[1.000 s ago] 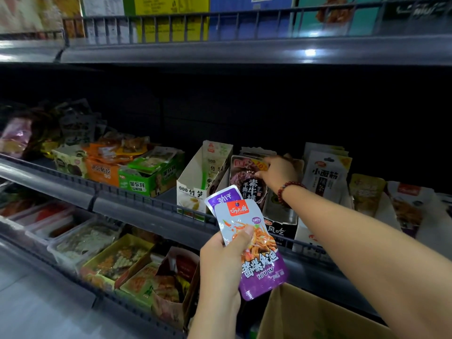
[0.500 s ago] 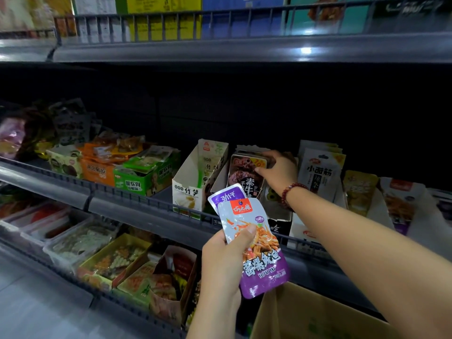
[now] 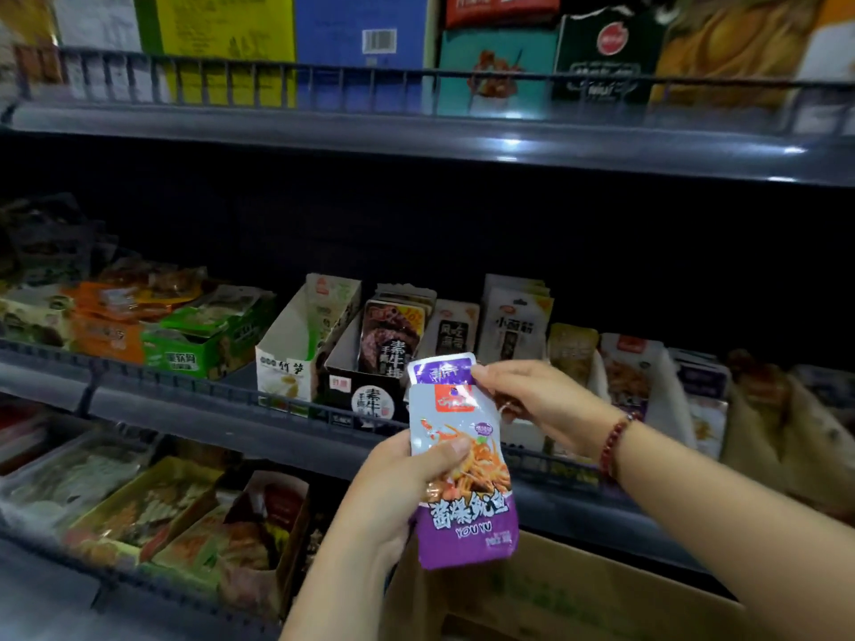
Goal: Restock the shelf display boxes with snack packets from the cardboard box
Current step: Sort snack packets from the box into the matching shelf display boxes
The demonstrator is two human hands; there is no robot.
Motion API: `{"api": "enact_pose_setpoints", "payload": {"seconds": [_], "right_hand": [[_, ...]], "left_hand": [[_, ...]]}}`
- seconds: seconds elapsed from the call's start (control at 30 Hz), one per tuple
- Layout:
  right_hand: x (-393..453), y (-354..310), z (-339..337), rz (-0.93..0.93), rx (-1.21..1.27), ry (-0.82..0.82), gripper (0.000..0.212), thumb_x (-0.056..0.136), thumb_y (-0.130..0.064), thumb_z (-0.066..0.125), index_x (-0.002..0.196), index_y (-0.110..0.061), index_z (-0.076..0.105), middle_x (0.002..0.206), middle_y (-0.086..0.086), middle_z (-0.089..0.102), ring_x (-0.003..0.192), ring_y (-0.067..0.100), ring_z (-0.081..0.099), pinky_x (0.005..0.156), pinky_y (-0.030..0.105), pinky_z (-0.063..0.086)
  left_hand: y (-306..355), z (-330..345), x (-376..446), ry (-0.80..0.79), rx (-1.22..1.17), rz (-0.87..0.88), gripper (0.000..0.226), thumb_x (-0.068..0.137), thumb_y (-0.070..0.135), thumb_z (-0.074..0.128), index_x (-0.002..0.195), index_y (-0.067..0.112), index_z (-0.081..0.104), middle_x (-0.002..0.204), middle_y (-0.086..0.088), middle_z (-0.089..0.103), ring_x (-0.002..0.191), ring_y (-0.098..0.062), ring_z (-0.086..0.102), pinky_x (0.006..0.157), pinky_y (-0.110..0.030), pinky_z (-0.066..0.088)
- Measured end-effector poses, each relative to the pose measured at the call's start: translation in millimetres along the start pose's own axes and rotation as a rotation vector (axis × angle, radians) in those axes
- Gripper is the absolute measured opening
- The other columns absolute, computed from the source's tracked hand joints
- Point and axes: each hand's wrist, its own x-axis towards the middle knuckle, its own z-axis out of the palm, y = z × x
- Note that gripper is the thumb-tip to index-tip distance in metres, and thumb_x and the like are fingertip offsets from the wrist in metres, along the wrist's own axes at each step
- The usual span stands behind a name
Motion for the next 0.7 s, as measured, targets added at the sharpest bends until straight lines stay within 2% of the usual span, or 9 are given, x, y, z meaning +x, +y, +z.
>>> {"api": "enact_pose_setpoints", "payload": {"seconds": [0.13, 0.23, 0.27, 0.37, 0.47, 0.53, 0.63, 0.7], "right_hand": [[-27.9, 12.1, -20.3, 0.023, 0.055, 0.079, 0.022, 0.092, -0.034, 0.059, 0.084, -0.017, 0.070, 0.083, 0.000, 0.073, 0.077, 0.016, 0.058, 0.061, 0.023, 0.041], [-46.4, 20.7, -33.1, 0.030, 0.028, 0.158, 0.026, 0.093, -0.034, 0.058, 0.087, -0.011, 0.070, 0.089, 0.005, 0.074, 0.082, 0.029, 0.064, 0.071, 0.035, 0.052], [-52.5, 23.9, -36.6, 0.020, 0.033, 0.183, 0.027, 0.093, -0.033, 0.058, 0.088, -0.008, 0.069, 0.087, 0.004, 0.074, 0.079, 0.027, 0.065, 0.070, 0.035, 0.053], [-72.5, 31.7, -44.7, 0.029, 0.069, 0.253, 0.028, 0.095, -0.027, 0.055, 0.084, -0.003, 0.063, 0.079, 0.001, 0.072, 0.062, 0.005, 0.061, 0.053, 0.017, 0.045], [-89.5, 42.0, -51.1, 0.059, 0.089, 0.352, 0.027, 0.097, -0.026, 0.051, 0.081, -0.006, 0.060, 0.081, 0.005, 0.070, 0.061, 0.007, 0.058, 0.050, 0.013, 0.043], [-101.1, 48.2, -58.4, 0.079, 0.067, 0.440, 0.032, 0.098, -0.028, 0.050, 0.082, -0.001, 0.058, 0.078, 0.010, 0.068, 0.062, 0.013, 0.059, 0.055, 0.019, 0.044], [-115.8, 59.2, -74.1, 0.089, -0.013, 0.541, 0.037, 0.097, -0.031, 0.050, 0.086, 0.003, 0.059, 0.092, 0.022, 0.067, 0.085, 0.037, 0.064, 0.073, 0.043, 0.052], [-125.3, 65.1, -87.7, 0.086, -0.073, 0.608, 0.037, 0.097, -0.030, 0.050, 0.085, 0.004, 0.060, 0.092, 0.025, 0.065, 0.088, 0.039, 0.062, 0.077, 0.046, 0.052]], "left_hand": [[-6.1, 18.8, -3.5, -0.027, 0.078, -0.006, 0.021, 0.083, 0.008, 0.071, 0.103, 0.002, 0.067, 0.092, -0.017, 0.075, 0.075, -0.029, 0.072, 0.071, -0.038, 0.060], [-13.1, 31.6, -4.2, 0.020, 0.160, 0.035, 0.021, 0.081, 0.009, 0.074, 0.101, 0.003, 0.069, 0.089, -0.015, 0.075, 0.079, -0.032, 0.073, 0.077, -0.044, 0.059], [-15.2, 35.6, -4.9, 0.034, 0.175, 0.045, 0.021, 0.081, 0.008, 0.074, 0.101, 0.003, 0.069, 0.089, -0.014, 0.075, 0.080, -0.033, 0.073, 0.078, -0.045, 0.059], [-21.2, 47.8, -6.8, 0.061, 0.200, 0.055, 0.016, 0.083, 0.007, 0.073, 0.098, 0.004, 0.070, 0.086, -0.012, 0.076, 0.080, -0.032, 0.073, 0.075, -0.042, 0.060], [-27.6, 60.0, -6.9, 0.073, 0.221, 0.056, 0.015, 0.084, 0.011, 0.072, 0.099, 0.005, 0.070, 0.085, -0.010, 0.076, 0.077, -0.029, 0.074, 0.071, -0.040, 0.059], [-32.7, 68.3, -7.1, 0.096, 0.193, 0.063, 0.014, 0.086, 0.011, 0.070, 0.099, 0.005, 0.069, 0.085, -0.011, 0.076, 0.074, -0.029, 0.074, 0.065, -0.036, 0.059], [-37.0, 84.7, -7.6, 0.105, 0.118, 0.035, 0.015, 0.090, 0.016, 0.066, 0.099, 0.005, 0.067, 0.086, -0.012, 0.076, 0.075, -0.030, 0.073, 0.067, -0.037, 0.059], [-36.3, 98.8, -0.5, 0.125, 0.112, 0.005, 0.018, 0.093, 0.024, 0.063, 0.098, 0.008, 0.067, 0.084, -0.011, 0.076, 0.075, -0.029, 0.073, 0.070, -0.039, 0.059]]}}
